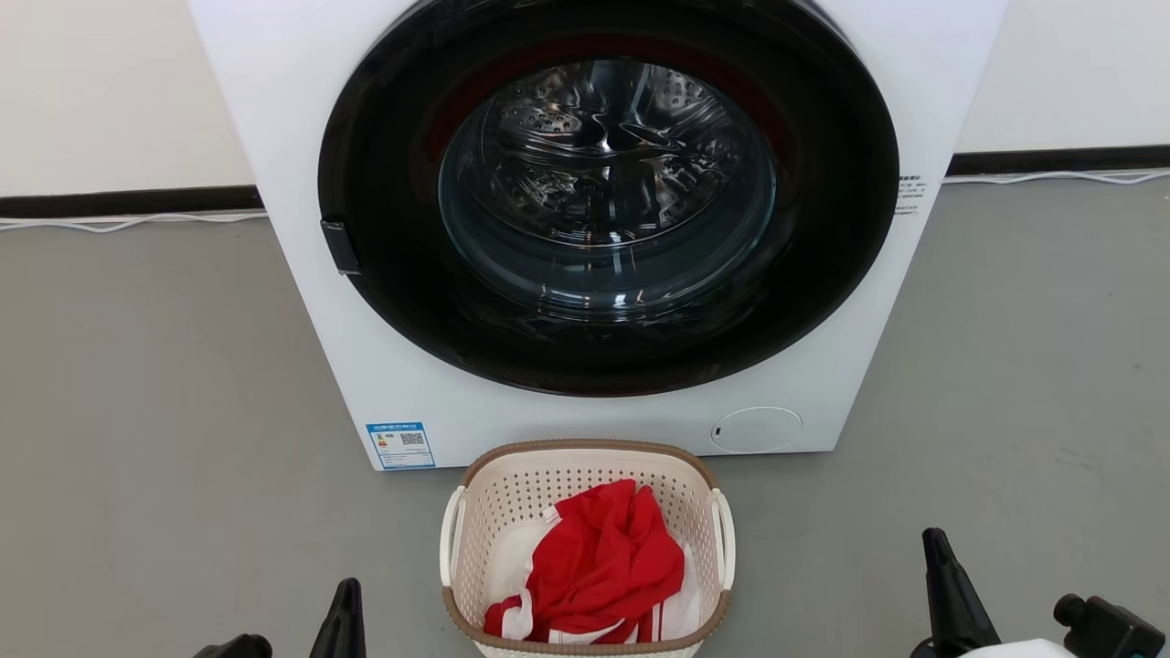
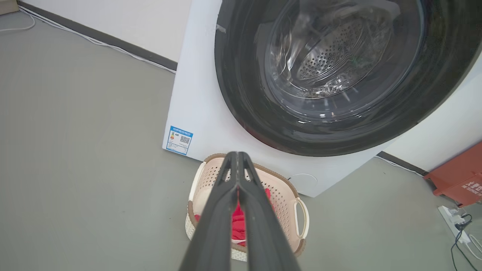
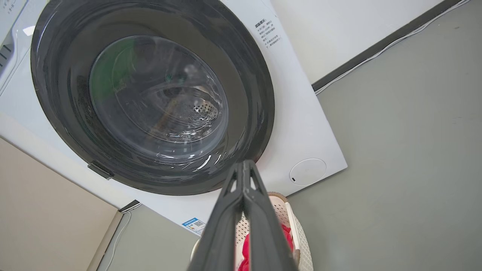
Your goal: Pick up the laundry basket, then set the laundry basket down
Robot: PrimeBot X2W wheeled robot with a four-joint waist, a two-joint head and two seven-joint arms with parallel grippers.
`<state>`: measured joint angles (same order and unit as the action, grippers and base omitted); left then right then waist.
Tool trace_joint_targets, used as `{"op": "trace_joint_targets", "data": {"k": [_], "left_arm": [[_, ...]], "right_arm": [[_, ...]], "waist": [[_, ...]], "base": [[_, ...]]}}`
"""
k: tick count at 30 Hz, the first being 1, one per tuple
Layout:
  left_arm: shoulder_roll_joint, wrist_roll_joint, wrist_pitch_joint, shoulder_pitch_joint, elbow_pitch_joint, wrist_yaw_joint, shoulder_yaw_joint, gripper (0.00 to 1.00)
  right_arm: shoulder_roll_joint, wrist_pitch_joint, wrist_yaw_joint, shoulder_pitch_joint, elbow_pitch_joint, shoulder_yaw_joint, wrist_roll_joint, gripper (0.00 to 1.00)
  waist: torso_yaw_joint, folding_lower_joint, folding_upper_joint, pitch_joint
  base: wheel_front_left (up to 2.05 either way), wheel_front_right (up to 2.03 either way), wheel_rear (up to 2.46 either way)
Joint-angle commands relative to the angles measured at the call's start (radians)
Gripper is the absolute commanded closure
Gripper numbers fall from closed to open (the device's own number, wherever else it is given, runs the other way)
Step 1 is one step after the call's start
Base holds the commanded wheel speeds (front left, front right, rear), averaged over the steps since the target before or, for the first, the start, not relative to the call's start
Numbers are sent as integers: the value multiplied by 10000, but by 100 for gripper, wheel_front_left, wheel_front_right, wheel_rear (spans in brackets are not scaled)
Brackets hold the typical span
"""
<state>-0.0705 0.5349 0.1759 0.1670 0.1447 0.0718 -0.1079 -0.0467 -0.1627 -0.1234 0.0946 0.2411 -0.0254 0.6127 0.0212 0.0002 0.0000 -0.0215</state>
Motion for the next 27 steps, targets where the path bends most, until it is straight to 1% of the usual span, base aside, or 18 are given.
{"op": "trace_joint_targets", "data": {"k": [1, 27], "left_arm": [[-98, 419, -47, -547, -177, -146, 172, 100], [-139, 3478, -708, -1148, 129, -677, 575, 100]], "right_arm": [[-92, 102, -21, -507, -210, 15, 380, 100], [-120, 803, -36, -930, -145, -178, 3134, 100]], "waist": [[-4, -1, 0, 5], [-63, -1, 0, 74]], "base": [[0, 0, 0], [0, 0, 0]]}}
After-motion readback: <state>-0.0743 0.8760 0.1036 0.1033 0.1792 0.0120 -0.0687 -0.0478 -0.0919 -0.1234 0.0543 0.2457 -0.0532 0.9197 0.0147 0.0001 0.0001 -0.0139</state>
